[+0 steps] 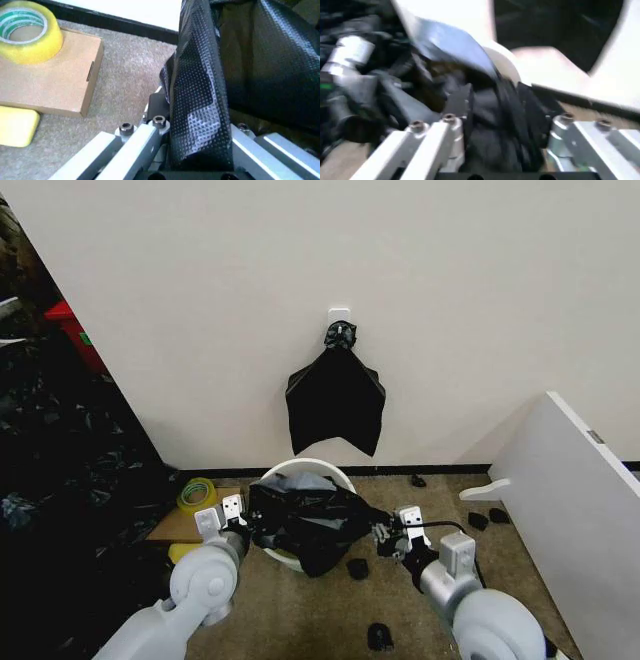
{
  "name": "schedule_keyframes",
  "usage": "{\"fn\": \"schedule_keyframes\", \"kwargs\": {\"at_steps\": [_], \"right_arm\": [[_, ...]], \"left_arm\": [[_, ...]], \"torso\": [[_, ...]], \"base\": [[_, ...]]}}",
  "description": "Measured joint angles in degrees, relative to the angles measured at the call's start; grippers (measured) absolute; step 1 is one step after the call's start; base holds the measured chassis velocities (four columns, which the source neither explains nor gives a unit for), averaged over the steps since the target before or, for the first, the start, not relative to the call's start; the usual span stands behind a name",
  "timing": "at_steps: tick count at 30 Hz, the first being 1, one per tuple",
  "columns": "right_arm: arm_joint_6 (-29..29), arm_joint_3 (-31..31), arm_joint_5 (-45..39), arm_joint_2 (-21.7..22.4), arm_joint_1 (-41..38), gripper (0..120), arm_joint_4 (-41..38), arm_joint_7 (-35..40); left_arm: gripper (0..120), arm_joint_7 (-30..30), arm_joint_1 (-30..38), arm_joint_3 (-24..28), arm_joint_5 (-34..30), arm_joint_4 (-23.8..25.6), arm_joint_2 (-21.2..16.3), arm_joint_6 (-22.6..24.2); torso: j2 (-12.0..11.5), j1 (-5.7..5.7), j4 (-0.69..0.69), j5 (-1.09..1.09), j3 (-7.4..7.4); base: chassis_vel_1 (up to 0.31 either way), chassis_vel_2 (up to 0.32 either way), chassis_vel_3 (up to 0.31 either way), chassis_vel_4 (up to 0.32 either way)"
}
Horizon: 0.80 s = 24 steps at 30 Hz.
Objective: Place the garbage bag over the trash bin.
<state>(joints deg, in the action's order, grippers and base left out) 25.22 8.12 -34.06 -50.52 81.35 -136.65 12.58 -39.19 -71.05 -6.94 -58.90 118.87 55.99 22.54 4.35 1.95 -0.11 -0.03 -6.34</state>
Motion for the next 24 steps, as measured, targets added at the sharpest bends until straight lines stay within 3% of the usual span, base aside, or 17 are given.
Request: {"fn": "schedule_keyframes", "kwargs": {"at_steps": [8,15,18,24], "right_arm": [[-4.7,0.3,6.2,5.1,-1.6,63,-1.9,-7.3],[-5.5,-1.5,8.4,5.8,-4.5,83,-0.1,-10.2],[-6.1,-3.4,9.9,5.9,-7.5,98,1.9,-12.0],[-7.2,-5.8,13.5,5.7,-10.8,83,5.0,-14.2]], "left_arm": [[1,6.0,-1.5,-0.1,8.3,2.7,-2.2,-0.7],[1,9.1,-1.0,1.0,11.9,3.1,-3.5,-0.8],[1,10.7,-1.1,1.4,13.5,3.7,-4.2,-0.9],[1,11.8,-1.3,2.2,15.1,3.9,-5.3,-1.1]], "torso": [[0.0,0.00,-0.03,-0.01,0.00],[0.0,0.01,-0.05,-0.02,-0.01],[0.0,0.01,-0.04,0.01,-0.01],[0.0,0.01,-0.04,-0.01,-0.01]], "base": [[0.000,0.000,0.000,0.000],[0.000,0.000,0.000,0.000],[0.000,0.000,0.000,0.000],[0.000,0.000,0.000,0.000]]}}
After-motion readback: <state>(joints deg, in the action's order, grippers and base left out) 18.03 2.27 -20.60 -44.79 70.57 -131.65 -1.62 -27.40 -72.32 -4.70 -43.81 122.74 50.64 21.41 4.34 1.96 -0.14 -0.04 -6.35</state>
